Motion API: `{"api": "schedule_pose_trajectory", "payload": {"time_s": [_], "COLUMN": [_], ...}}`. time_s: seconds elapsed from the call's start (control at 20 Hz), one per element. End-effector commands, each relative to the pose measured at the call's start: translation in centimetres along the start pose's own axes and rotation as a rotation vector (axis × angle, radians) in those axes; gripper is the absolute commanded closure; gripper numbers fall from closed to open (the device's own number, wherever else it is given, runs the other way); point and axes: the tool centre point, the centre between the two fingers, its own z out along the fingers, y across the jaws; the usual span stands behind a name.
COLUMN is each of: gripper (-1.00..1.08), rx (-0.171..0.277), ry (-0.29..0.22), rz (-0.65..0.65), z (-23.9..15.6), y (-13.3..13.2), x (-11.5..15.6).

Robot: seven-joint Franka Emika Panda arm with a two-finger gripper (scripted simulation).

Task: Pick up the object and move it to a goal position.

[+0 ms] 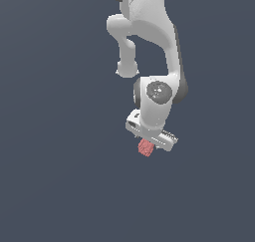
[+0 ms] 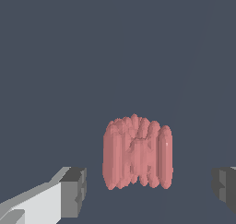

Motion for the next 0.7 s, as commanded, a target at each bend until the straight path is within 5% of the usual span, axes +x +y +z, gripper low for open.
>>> {"api": "schedule_pose_trajectory", "payload": {"time_s": [0.0,0.65], "gripper": [-0.92,-0.92], "rx": [-0.001,-0.002], "ry": [0.003,0.004], "rz": [0.019,0.025], "z": [0.2,2.7], "y": [-0.2,-0.2], "x": [0.0,0.0]}}
